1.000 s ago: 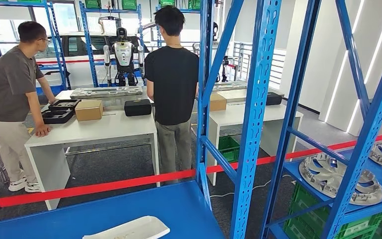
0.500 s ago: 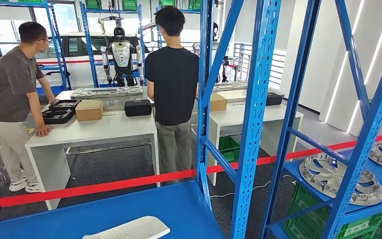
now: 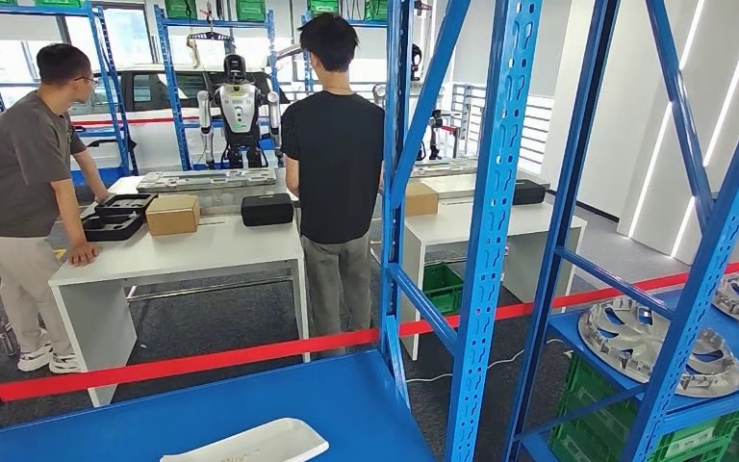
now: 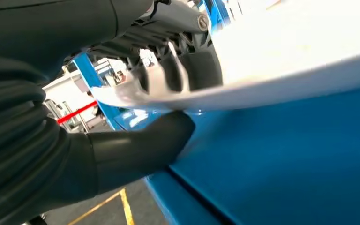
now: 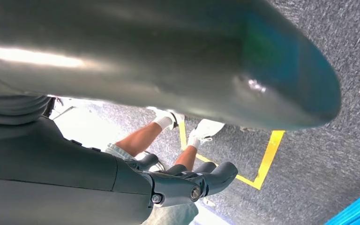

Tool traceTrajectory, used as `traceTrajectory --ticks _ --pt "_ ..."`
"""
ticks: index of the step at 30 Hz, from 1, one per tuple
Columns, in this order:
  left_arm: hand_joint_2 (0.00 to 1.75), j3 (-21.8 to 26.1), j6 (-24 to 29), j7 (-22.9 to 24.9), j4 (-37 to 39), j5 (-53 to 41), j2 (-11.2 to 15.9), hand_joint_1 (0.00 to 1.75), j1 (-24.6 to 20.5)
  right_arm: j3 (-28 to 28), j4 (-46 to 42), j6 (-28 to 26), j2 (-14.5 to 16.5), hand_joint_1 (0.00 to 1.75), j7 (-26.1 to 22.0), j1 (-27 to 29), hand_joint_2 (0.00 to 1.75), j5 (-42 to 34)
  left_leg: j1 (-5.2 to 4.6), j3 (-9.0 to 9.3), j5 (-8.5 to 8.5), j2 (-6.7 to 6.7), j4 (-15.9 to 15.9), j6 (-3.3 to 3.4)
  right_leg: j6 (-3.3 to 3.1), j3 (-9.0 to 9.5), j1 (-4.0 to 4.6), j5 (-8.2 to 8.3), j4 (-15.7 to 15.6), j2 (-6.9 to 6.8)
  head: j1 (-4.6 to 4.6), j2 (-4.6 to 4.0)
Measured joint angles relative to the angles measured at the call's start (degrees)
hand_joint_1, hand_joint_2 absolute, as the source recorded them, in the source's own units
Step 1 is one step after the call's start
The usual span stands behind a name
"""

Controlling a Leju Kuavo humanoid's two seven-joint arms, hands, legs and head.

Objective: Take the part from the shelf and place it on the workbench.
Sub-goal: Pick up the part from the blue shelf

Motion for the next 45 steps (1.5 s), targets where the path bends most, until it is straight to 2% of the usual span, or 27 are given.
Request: traceTrajectory --ticks 7,12,19,25,36,45 --pt "1.75 0.4 1.4 -1.2 -0.1 0.1 0.0 1.73 0.1 0.0 0.0 0.0 0.0 0.0 0.0 0.0 0.0 -0.1 -0.01 0.09 -0.01 0.0 0.0 -0.01 0.0 0.11 -0.01 0.0 0.0 0.01 0.01 0.0" --pt "1.75 1.3 3.4 -3.9 -0.2 1.0 -0.1 1.57 0.1 0.0 0.0 0.0 0.0 0.0 -0.1 0.0 0.0 -0.1 0.0 0.12 -0.02 0.0 0.0 -0.02 0.0 0.07 -0.01 0.0 0.0 0.02 0.0 0.0" --pt "1.75 3.1 9.4 -8.1 -0.5 2.8 -0.8 1.57 0.7 -0.1 0.0 -0.3 0.0 0.0 -0.1 0.1 0.0 -0.2 0.0 0.12 -0.02 0.0 0.0 -0.02 -0.02 0.05 -0.02 -0.03 0.0 0.0 -0.02 0.0" --pt "1.75 5.0 12.2 -12.7 -1.2 5.5 -2.1 1.57 0.1 -0.1 0.0 -0.7 0.0 0.0 -0.4 0.1 0.0 -0.1 0.0 0.11 -0.02 0.01 0.0 -0.02 -0.02 0.0 -0.03 -0.02 0.0 0.01 -0.01 0.0" --pt "1.75 5.9 17.1 -23.1 -4.7 9.1 -6.2 1.57 -6.0 -0.2 0.0 -0.8 0.0 0.0 -0.7 0.0 0.0 0.0 -0.01 0.1 -0.01 -0.01 0.0 -0.02 0.0 0.08 -0.03 -0.01 0.0 0.01 -0.02 0.0" --pt "1.75 5.7 15.4 -26.2 -9.3 11.9 -8.9 1.57 -11.4 -1.0 0.0 -0.7 0.0 0.0 -0.8 -0.4 0.0 0.0 -0.03 0.1 -0.01 -0.01 0.0 -0.02 0.01 0.08 -0.03 0.0 0.0 0.01 -0.02 0.0"
